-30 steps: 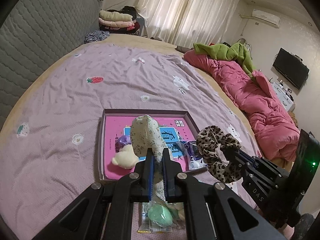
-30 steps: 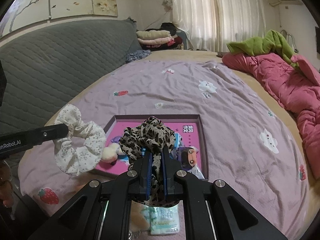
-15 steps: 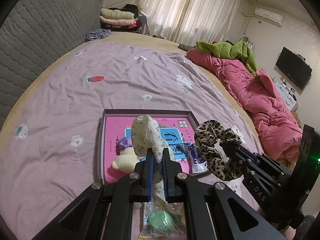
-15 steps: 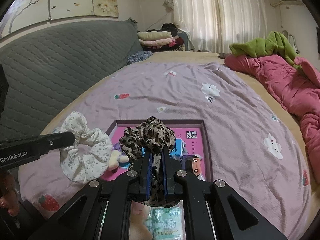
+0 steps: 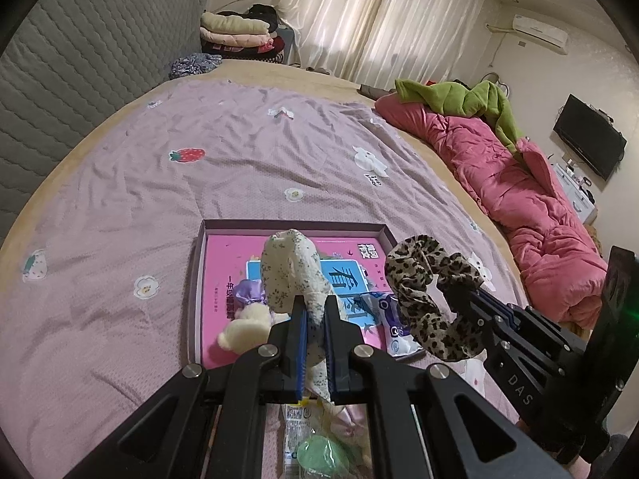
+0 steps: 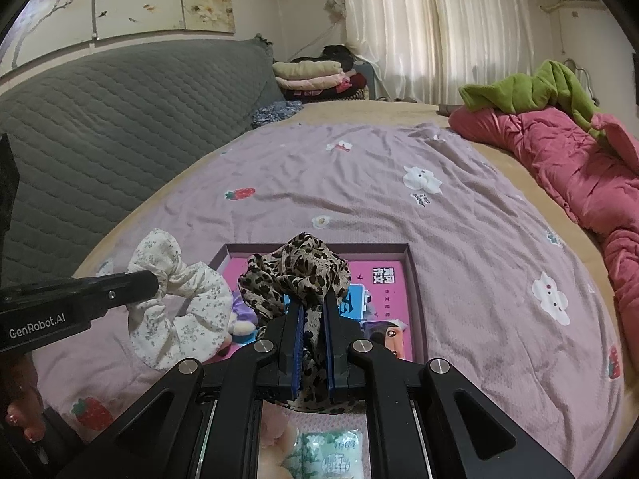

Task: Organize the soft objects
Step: 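Lift the floral scrunchie with the left gripper while the right gripper lifts the leopard scrunchie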

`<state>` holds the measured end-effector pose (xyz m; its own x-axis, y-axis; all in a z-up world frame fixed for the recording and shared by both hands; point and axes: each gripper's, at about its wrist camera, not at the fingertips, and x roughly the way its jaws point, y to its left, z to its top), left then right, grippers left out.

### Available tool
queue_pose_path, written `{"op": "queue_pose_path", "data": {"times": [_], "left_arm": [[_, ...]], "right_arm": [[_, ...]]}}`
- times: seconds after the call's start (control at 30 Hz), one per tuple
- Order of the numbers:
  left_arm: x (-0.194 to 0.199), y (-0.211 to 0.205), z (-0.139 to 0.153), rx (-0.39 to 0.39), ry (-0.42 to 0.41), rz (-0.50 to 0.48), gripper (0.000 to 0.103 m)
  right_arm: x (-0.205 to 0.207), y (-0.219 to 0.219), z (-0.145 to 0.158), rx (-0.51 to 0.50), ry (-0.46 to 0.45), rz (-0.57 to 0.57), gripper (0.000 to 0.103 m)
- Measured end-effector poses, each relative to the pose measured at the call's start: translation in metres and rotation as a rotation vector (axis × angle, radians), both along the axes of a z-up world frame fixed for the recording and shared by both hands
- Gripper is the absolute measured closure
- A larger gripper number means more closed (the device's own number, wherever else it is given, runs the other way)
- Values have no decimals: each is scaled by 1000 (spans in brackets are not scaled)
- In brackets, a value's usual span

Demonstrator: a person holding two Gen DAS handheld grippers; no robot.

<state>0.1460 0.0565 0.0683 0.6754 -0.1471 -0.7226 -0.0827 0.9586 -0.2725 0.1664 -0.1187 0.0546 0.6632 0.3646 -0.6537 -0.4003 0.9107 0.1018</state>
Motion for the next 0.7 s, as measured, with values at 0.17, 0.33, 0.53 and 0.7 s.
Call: {"op": "queue_pose_path", "data": {"times": [0.17,0.33,0.53,0.7], "left_arm": [[6,-2,-5,-6,5,-1,95],[15,-2,-13,-10,18,-2,95],[22,-4,-27,-18,38,-12,95],[28,-6,-36,-32,52,-22,95]], "right_arm": [[9,-1,-6,-2,14,-9,94],[18,-2,-14,-4,31,-19,94],[24,-2,-23,-6,50,-24,94],[26,-3,-28,-9,61,-28,94]]}}
